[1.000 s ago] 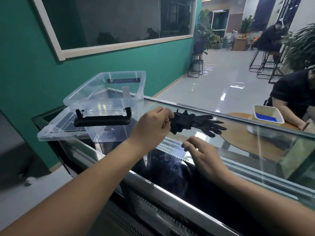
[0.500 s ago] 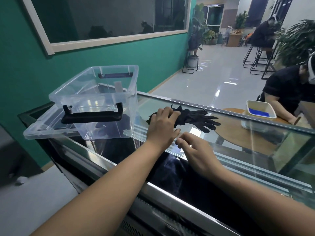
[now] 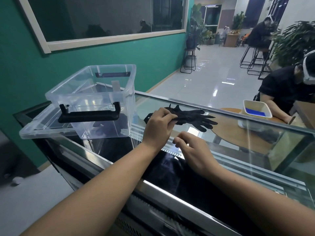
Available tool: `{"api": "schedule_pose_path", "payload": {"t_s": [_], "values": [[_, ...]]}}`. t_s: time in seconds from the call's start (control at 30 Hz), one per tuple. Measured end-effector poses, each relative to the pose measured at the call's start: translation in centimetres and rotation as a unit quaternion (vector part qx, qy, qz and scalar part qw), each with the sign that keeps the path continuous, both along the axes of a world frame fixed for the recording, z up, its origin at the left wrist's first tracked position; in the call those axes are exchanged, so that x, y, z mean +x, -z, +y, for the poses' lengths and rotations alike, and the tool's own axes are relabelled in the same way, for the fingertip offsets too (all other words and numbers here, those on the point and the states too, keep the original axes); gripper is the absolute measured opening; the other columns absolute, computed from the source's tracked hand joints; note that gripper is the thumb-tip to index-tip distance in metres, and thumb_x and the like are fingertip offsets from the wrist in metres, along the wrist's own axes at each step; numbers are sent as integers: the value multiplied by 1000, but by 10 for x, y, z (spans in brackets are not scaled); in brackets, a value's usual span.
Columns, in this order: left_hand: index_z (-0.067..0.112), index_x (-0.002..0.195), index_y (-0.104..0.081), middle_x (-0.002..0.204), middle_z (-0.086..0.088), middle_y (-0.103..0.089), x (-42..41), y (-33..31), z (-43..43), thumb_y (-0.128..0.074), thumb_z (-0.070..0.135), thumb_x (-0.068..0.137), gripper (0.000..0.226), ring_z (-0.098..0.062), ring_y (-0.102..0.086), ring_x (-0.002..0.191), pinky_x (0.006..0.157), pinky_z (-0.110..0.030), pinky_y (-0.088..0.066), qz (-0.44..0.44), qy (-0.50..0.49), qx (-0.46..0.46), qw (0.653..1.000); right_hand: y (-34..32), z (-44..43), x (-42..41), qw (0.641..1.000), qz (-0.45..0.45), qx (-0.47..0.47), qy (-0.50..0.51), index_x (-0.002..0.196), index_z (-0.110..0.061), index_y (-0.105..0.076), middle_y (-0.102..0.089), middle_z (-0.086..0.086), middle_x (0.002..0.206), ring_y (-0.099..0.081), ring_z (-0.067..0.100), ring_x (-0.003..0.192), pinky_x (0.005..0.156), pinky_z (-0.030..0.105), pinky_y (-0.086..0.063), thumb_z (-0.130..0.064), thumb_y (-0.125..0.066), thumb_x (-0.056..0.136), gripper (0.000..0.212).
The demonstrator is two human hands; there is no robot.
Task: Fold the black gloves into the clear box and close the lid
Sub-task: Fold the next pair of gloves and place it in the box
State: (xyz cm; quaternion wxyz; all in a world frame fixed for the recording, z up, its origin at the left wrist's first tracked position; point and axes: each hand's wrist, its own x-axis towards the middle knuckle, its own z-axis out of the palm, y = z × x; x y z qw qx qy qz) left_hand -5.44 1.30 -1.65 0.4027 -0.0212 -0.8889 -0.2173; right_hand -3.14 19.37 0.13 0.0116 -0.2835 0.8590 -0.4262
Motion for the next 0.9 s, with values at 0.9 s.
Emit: {"api": "schedule_pose_path", "payload": {"t_s": [0.9], "values": [[37, 108, -73, 119, 24, -64, 147, -11, -17, -70, 41, 94, 16, -5, -63, 117, 104, -32, -51, -259, 164, 20, 952, 0, 1, -2, 998, -34, -45, 32, 82, -19, -69, -67, -1, 75, -54, 6, 67, 63, 26, -40, -31, -60, 102, 25]]}}
